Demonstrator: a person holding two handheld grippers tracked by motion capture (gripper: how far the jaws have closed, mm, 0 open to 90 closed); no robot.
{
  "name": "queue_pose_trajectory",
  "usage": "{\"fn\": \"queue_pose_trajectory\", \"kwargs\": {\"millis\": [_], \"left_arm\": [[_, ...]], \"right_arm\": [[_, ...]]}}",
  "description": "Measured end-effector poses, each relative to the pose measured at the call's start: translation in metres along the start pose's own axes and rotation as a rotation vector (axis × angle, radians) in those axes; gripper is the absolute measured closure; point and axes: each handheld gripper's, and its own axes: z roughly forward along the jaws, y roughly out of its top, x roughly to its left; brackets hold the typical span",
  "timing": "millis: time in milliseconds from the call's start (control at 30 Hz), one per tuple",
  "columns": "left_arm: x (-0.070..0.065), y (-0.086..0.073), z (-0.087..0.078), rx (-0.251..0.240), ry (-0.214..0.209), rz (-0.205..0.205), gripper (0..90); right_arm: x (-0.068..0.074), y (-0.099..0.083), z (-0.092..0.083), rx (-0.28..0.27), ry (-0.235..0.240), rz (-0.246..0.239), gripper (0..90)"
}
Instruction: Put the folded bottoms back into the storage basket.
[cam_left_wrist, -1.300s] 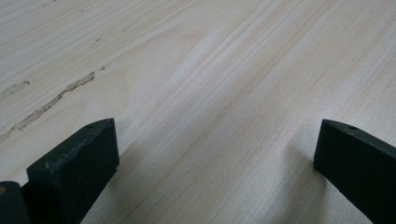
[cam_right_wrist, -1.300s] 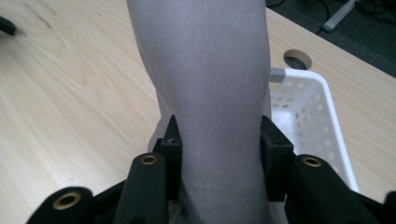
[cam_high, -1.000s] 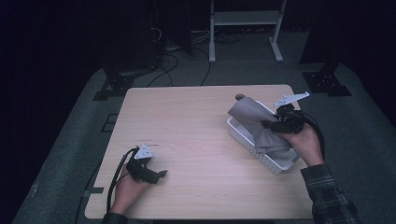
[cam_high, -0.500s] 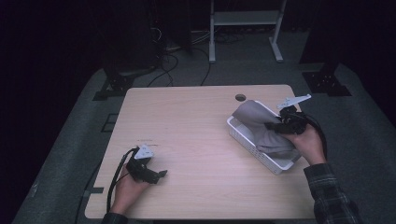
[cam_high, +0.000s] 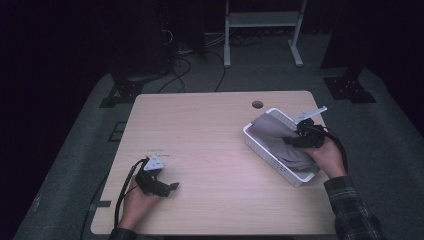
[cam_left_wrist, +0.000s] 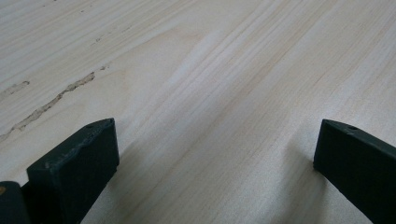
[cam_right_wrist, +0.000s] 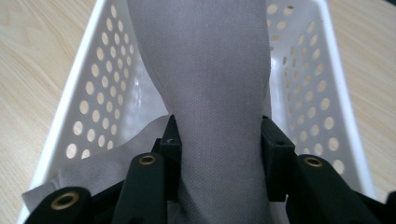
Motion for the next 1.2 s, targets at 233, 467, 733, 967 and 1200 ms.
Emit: {"fn": "queue_pose_trajectory", "kwargs": {"millis": [233,467,733,967,1200], "left_arm": [[0.0,0.0,0.0,0.0,0.0,0.0,0.0],[0.0,0.0,0.0,0.001,0.0,0.0,0.0],[0.0,0.0,0.0,0.001,0.0,0.0,0.0],[0.0,0.0,0.0,0.0,0.0,0.0,0.0],[0.0,0.0,0.0,0.001,0.0,0.0,0.0]], "right_arm": [[0.001,0.001,0.013,0.038,-0.004,-0.027,59.6],[0.003,0.001,0.02,0.052,0.017,-0.023,56.9],[0.004,0.0,0.024,0.075,0.032,-0.021,53.2],[0.005,-0.001,0.03,0.106,0.041,-0.023,47.5],[0.005,0.002,0.025,0.084,0.038,-0.011,36.7]]}}
